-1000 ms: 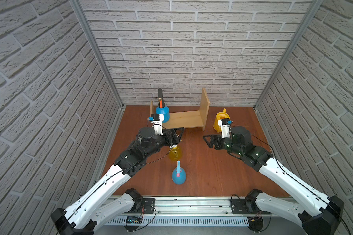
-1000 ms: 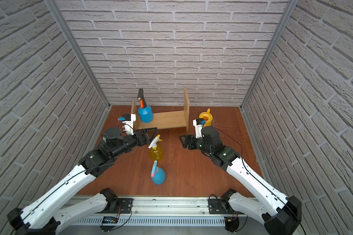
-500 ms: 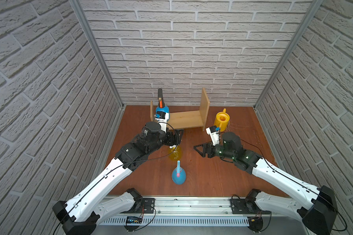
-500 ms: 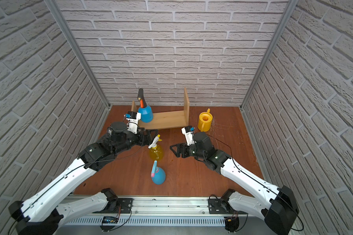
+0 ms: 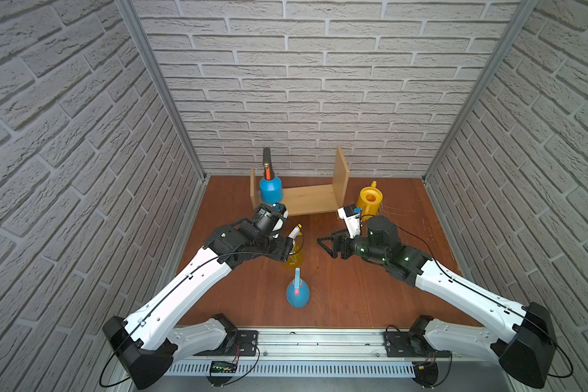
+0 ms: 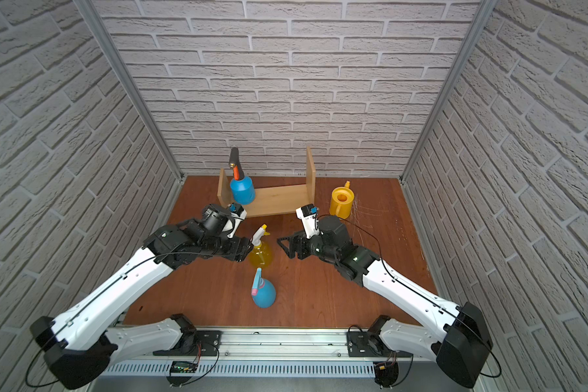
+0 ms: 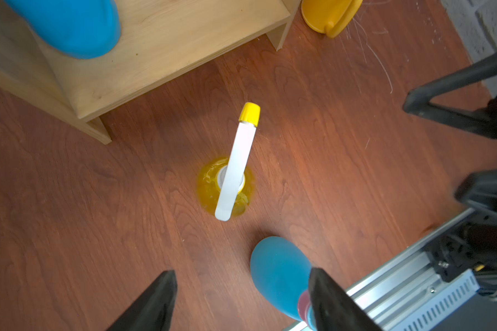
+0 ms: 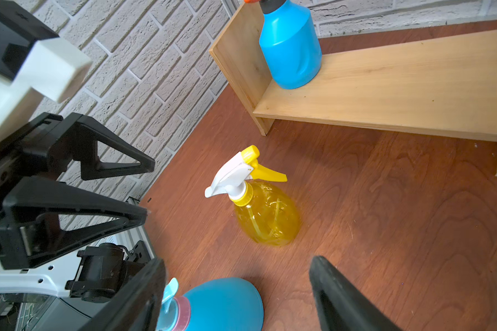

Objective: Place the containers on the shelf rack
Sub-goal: 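Pick up a container from the center of the board.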

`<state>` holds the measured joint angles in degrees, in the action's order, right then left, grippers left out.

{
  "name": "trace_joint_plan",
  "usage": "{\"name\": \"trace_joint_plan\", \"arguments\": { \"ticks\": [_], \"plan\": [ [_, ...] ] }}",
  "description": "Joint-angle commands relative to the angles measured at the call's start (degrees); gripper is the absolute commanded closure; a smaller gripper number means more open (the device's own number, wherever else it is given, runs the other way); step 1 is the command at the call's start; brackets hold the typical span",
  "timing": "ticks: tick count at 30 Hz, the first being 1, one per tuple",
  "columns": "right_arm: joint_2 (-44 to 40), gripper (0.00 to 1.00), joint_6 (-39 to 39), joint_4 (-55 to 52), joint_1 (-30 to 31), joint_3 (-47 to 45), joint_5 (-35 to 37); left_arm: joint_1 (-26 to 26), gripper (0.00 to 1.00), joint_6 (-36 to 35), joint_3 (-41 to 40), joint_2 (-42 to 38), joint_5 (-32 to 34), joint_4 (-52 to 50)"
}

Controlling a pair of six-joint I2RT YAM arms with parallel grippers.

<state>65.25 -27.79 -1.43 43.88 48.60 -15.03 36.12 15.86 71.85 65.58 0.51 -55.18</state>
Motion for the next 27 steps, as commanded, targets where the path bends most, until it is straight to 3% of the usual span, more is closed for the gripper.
{"name": "trace_joint_plan", "arguments": {
  "ticks": [1,4,13,27],
  "plan": [
    [-0.2,0.16,-0.5,3.2,-0.2,-0.4,-0.2,-2.8,0.31,-4.4,0.2,0.6,-4.7,3.8],
    [-0.1,0.16,-0.1,2.2,-0.4,0.6,0.3,-5.9,0.37,-6.7,-1.5,2.5,-9.7,6.9],
    [-2.8,0.15,-2.4,4.4,-0.5,-2.9,1.1,-8.4,0.46,-15.2,-6.5,4.3,-12.3,12.7],
    [0.8,0.16,-1.6,3.8,-0.9,0.9,-1.0,-9.9,0.57,-18.6,-8.2,9.0,-15.3,16.5]
  ]
}}
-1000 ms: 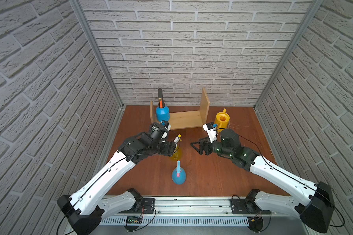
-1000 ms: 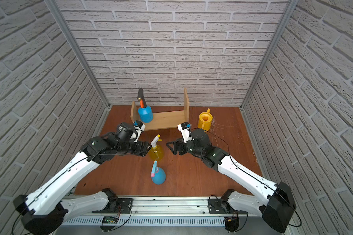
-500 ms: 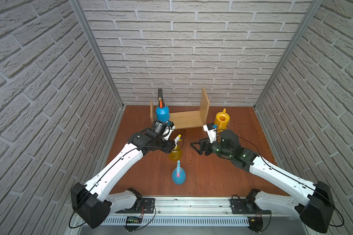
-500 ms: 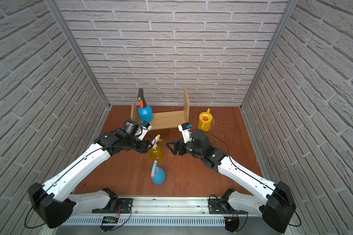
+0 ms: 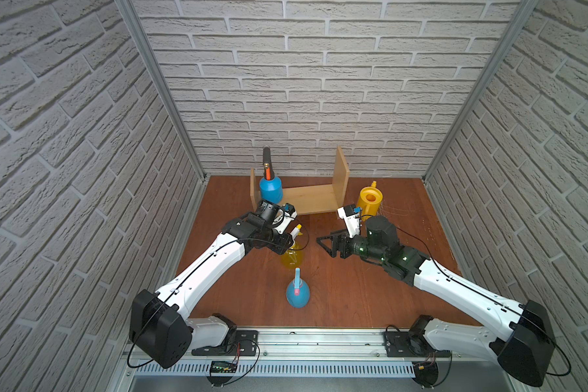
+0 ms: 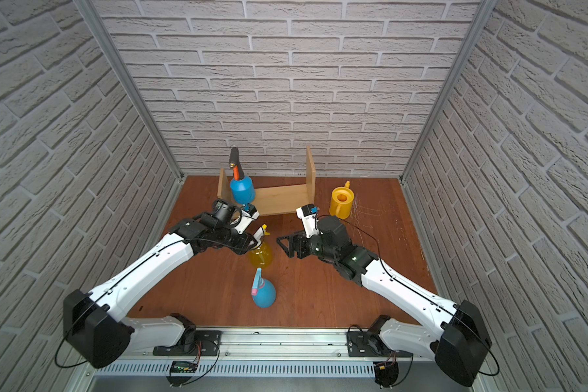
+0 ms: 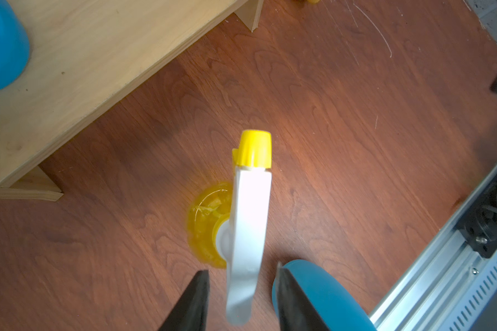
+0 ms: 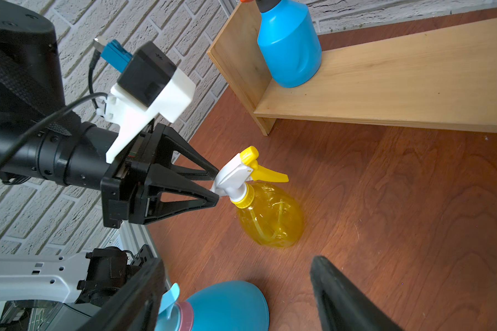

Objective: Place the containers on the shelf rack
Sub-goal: 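Pick up a container from the center of the board.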

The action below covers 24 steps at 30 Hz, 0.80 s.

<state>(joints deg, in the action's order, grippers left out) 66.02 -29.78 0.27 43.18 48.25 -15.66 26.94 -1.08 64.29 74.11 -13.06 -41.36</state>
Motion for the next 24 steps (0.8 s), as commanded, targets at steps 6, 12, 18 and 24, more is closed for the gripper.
{"name": "trace_joint_plan", "arguments": {
  "ticks": [6,12,18,24],
  "plan": [
    [0.4,0.16,1.5,0.8,-0.3,3.1,-0.4,-1.0,0.69,-2.7,-2.2,1.2,-3.8,4.5],
    [-2.9,0.15,1.5,1.0,-0.4,0.9,2.1,-1.1,0.71,-3.9,-2.7,2.8,-4.6,4.4],
    [-4.3,0.15,1.9,0.3,-0.4,0.5,3.1,-1.2,0.89,-5.3,-2.8,2.7,-4.6,5.6],
    [-6.9,0.14,7.9,-4.8,-1.6,3.1,5.3,-1.2,1.00,-7.0,-0.7,0.4,-7.5,7.0]
  ]
}}
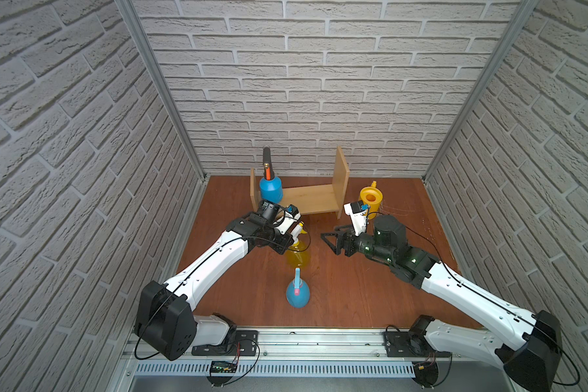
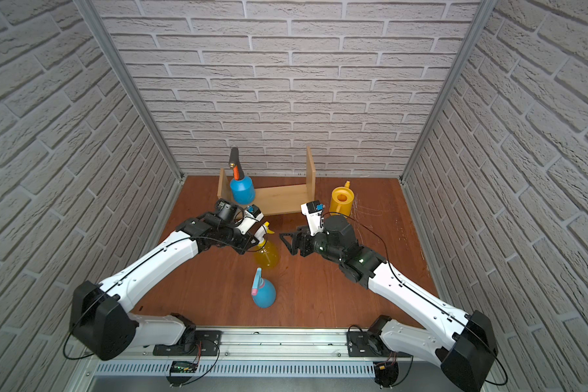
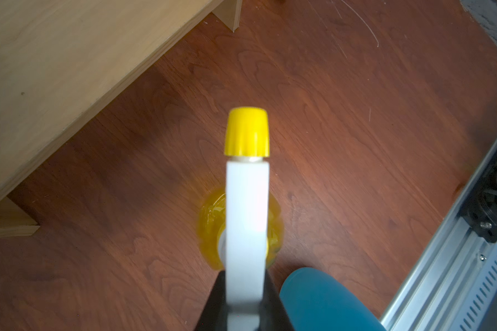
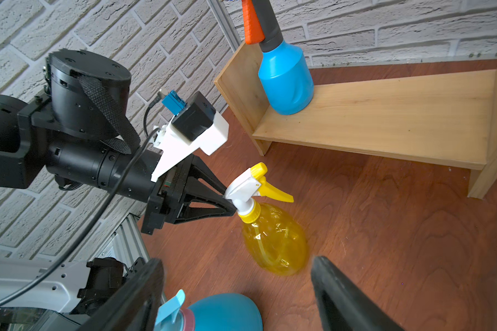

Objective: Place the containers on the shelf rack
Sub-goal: 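Pick up a container from the center of the board.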

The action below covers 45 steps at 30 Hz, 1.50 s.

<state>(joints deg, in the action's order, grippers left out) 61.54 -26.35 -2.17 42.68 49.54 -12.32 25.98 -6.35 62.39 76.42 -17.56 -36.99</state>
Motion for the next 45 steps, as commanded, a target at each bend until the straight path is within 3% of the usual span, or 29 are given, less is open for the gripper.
{"name": "trace_joint_plan", "arguments": {
  "ticks": [1,5,9,12,16,19,24,31,37,45],
  "plan": [
    [-3.3,0.14,6.4,-3.8,-1.7,2.6,1.8,-0.2,1.00,-2.2,1.8,-2.2,-4.3,2.9],
    [-6.5,0.12,13.7,-9.8,-7.1,5.9,-2.6,-0.2,1.00,-7.3,5.8,-1.6,-10.1,0.7],
    [-6.9,0.11,18.7,-13.4,-18.2,6.8,-25.5,0.2,1.00,-23.9,11.7,0.1,-17.2,-8.8],
    [-7.1,0.11,29.5,-21.9,-18.6,8.3,-31.9,1.4,1.00,-34.9,14.7,0.1,-18.2,-12.7],
    [-7.9,0.11,37.5,-24.4,-18.5,8.8,-34.7,5.3,1.00,-41.6,18.5,1.0,-15.8,-14.1],
    [-6.2,0.12,39.6,-25.3,-17.0,10.2,-35.5,7.7,1.00,-42.1,22.2,3.1,-14.5,-16.2],
    [-3.9,0.14,43.5,-26.4,-12.0,12.1,-30.0,10.5,1.00,-42.1,26.5,5.9,-13.8,-18.7],
    [-3.0,0.24,42.9,-22.6,-10.5,11.8,-28.2,12.0,1.00,-41.4,27.3,6.5,-14.5,-19.1],
    [0.6,0.46,41.0,-19.2,-7.8,12.1,-29.6,12.4,1.00,-39.7,27.1,6.4,-16.6,-17.6],
    [2.8,0.66,41.1,-18.8,-5.9,13.0,-30.5,12.6,1.00,-37.7,26.1,5.7,-17.7,-16.4]
  ]
}}
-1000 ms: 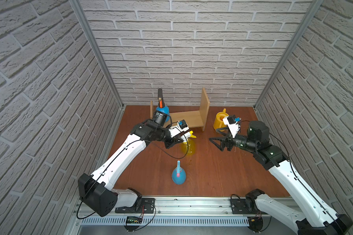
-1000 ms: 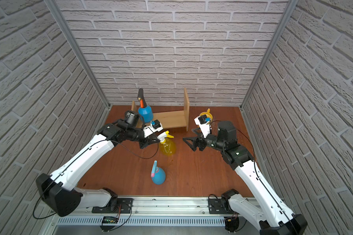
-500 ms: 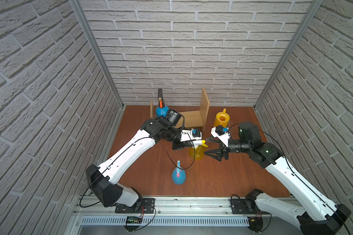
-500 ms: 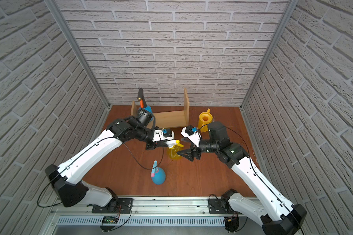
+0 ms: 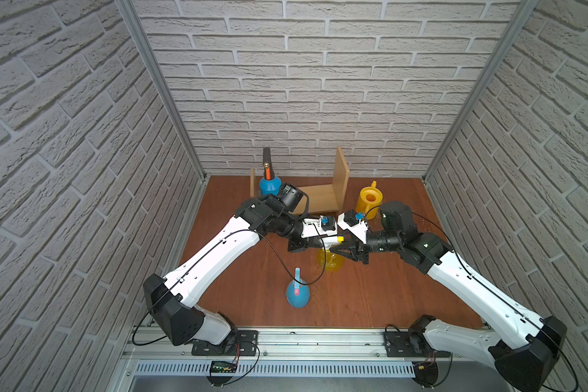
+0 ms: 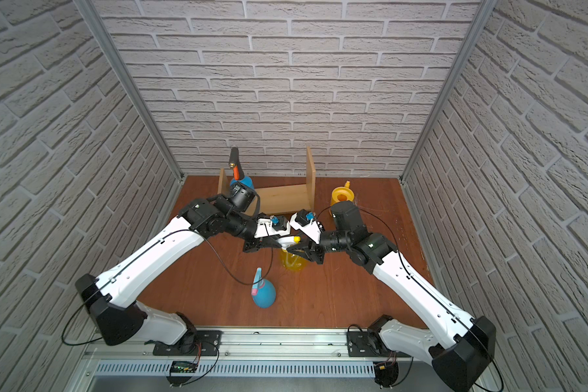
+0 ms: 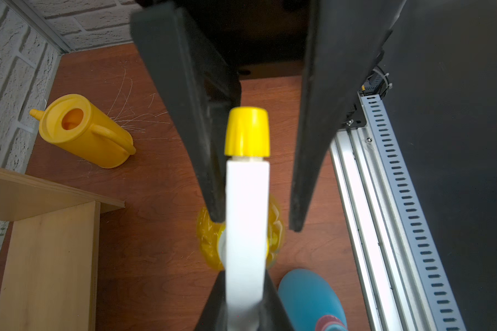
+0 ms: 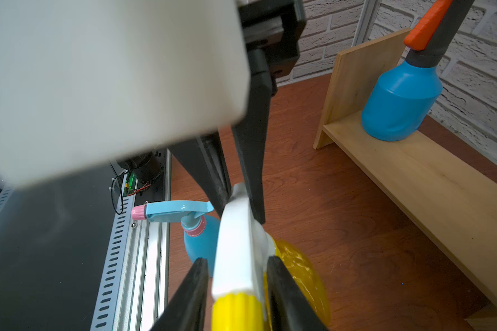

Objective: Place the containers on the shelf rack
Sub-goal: 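Pick up a container from the center of the board.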

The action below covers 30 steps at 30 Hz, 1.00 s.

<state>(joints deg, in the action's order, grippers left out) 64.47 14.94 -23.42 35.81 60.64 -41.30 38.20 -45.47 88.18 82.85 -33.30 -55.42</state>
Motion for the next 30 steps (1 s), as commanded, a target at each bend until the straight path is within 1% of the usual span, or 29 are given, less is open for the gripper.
{"name": "trace_joint_plan", "arguments": {
  "ticks": [1,5,7,9,12,14,18,20,22,24,26,27,28,30],
  "plan": [
    [0.0,0.68,-0.3,2.7,1.1,2.0,-1.5,0.3,1.00,1.8,0.2,-0.8,-2.1,2.3],
    [0.1,0.79,-0.8,4.0,1.9,1.7,-1.5,0.4,1.00,3.5,-0.2,-1.1,-1.8,3.3],
    [-0.3,0.87,-0.8,4.3,2.1,1.4,-1.1,0.4,1.00,4.8,-0.3,-1.2,-1.3,3.9],
    [-1.0,0.93,-0.6,4.3,2.1,0.9,-0.6,0.4,0.92,5.9,-0.2,-1.7,-0.8,4.4],
    [-2.6,0.96,-0.5,4.8,2.1,0.0,0.2,0.3,0.78,7.6,-0.6,-2.7,-0.6,5.4],
    [-3.9,0.96,-0.6,5.4,2.1,-0.9,0.9,0.3,0.68,9.0,-1.2,-3.9,-0.5,6.8],
    [-6.7,0.96,-1.3,7.3,2.0,-3.0,2.6,-0.1,0.41,14.1,-3.6,-8.3,0.8,12.6],
    [-8.3,0.96,-2.1,8.4,2.0,-4.4,4.0,-0.5,0.31,17.4,-5.8,-11.5,1.5,16.8],
    [-10.4,0.96,-3.1,10.0,1.9,-6.0,5.9,-1.1,0.24,22.2,-8.4,-15.2,2.8,22.6],
    [-12.8,0.97,-4.9,13.2,1.8,-8.3,9.0,-1.8,0.19,28.7,-11.9,-19.2,4.6,29.9],
    [-15.4,0.96,-7.9,18.4,1.7,-11.0,12.6,-2.2,0.11,38.2,-17.9,-23.6,8.4,40.8],
    [-16.9,0.97,-10.7,22.3,1.7,-13.2,15.0,-2.3,0.05,43.8,-21.5,-25.5,11.3,46.5],
    [-18.0,0.96,-13.1,26.0,1.7,-15.6,17.5,-2.5,0.02,50.0,-25.4,-27.4,14.6,52.3],
    [-20.2,0.96,-18.1,34.9,1.8,-19.9,21.0,-2.6,0.02,61.1,-32.4,-30.6,22.1,63.0]
  ]
}}
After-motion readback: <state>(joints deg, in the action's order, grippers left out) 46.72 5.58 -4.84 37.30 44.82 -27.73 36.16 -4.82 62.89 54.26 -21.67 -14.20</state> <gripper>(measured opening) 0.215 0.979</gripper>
